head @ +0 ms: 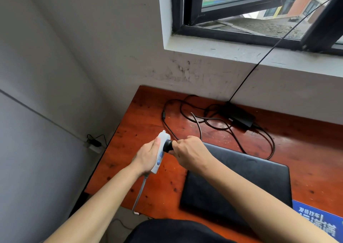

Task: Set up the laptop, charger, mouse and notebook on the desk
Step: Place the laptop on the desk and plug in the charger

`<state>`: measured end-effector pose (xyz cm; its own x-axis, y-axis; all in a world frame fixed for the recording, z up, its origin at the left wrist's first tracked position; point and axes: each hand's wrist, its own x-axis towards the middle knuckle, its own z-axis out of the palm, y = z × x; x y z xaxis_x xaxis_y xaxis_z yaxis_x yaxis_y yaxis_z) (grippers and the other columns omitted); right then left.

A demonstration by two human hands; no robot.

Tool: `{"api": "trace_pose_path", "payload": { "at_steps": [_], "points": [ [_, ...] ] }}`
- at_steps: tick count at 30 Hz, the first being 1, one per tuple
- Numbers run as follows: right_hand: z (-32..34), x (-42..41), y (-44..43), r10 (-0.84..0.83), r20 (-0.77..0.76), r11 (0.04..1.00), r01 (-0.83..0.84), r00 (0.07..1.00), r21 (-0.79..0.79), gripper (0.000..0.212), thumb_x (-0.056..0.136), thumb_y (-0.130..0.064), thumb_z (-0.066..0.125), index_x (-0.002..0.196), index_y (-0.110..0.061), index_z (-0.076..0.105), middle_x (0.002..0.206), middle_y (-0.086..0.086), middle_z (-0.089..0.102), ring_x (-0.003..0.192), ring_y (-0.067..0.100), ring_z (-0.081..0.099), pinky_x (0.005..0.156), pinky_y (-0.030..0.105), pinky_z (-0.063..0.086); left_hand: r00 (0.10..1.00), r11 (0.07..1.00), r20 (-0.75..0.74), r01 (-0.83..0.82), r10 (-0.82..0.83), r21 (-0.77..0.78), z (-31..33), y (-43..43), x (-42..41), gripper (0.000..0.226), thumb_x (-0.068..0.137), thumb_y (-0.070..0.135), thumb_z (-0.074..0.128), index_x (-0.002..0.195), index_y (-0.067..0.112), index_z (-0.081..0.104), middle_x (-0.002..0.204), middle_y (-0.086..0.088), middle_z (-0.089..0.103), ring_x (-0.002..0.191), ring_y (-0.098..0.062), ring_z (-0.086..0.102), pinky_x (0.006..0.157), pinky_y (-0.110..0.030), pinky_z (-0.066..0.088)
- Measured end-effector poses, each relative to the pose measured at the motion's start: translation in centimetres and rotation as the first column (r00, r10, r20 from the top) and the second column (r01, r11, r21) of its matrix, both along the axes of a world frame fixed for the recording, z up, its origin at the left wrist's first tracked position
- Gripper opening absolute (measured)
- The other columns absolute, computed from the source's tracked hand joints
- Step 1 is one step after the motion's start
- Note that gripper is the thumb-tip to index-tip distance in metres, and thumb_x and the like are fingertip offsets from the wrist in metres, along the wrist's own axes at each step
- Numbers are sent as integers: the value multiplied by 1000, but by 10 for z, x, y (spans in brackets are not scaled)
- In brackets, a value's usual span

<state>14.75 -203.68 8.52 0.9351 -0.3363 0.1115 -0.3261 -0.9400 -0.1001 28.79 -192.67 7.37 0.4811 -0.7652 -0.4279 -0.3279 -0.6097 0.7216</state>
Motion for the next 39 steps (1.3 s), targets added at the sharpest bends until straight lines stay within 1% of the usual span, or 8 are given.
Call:
{"api": "trace_pose_path", "payload": {
  "at_steps": [8,11,15,21,27,33,36,39],
  "points": [
    [-2,4,-13,21,92,999,-25,996,45,25,79,-27,85,71,-12,66,54,0,60,39,23,51,52,24,26,998,997,-54,-24,20,-71,2,-4,3,54,105,49,20,126,18,59,107,-10,67,100,-27,64,93,-45,52],
    [-20,13,-15,-39,59,991,30,997,134,20,98,-32,63,95,-13,69,78,4,68,63,27,63,62,33,39,987,997,-150,-61,52,-56,-11,-2,4,47,105,48,25,127,20,56,106,-13,68,93,-26,66,88,-43,53],
    [-46,13,-25,-116,-52,976,124,992,180,16,104,-29,50,108,-19,62,98,1,70,90,27,64,81,37,42,991,998,-126,47,-51,-34,-32,-3,3,56,102,46,43,151,22,33,140,-3,55,129,-23,52,111,-44,40],
    [-75,1,-28,-93,-201,947,149,975,285,25,103,-21,51,126,-23,60,121,1,70,112,27,61,91,38,43,993,997,-121,25,-16,79,-61,5,1,94,81,42,76,155,30,20,131,-1,56,115,-20,60,99,-39,52],
    [-98,-23,-17,-257,-310,851,367,915,377,65,98,-17,50,159,-19,26,165,16,24,149,34,27,118,45,32,980,970,-52,-184,194,158,-86,0,19,65,96,31,61,152,19,29,144,-9,52,123,-27,56,97,-35,49],
    [-139,-51,-3,-312,-552,818,514,773,259,77,103,-54,32,162,-19,-3,168,11,-13,154,37,-10,125,52,7,989,949,84,-137,118,284,-111,-7,27,61,105,35,41,158,19,16,148,-11,42,126,-28,52,91,-33,47],
    [-146,-53,-3,-323,-551,822,517,769,239,77,101,-57,27,162,-20,-4,168,9,-17,154,36,-12,125,52,6,977,947,202,-123,64,296,-119,-9,21,61,104,38,39,158,22,16,144,-9,34,125,-25,47,89,-28,43],
    [-145,-52,-4,-320,-561,824,516,764,232,78,101,-58,28,162,-21,-3,168,8,-17,155,35,-11,124,51,6,986,953,168,-71,22,295,-123,-11,24,61,104,38,38,158,23,13,142,-8,33,122,-24,48,84,-26,42]
  ]
}}
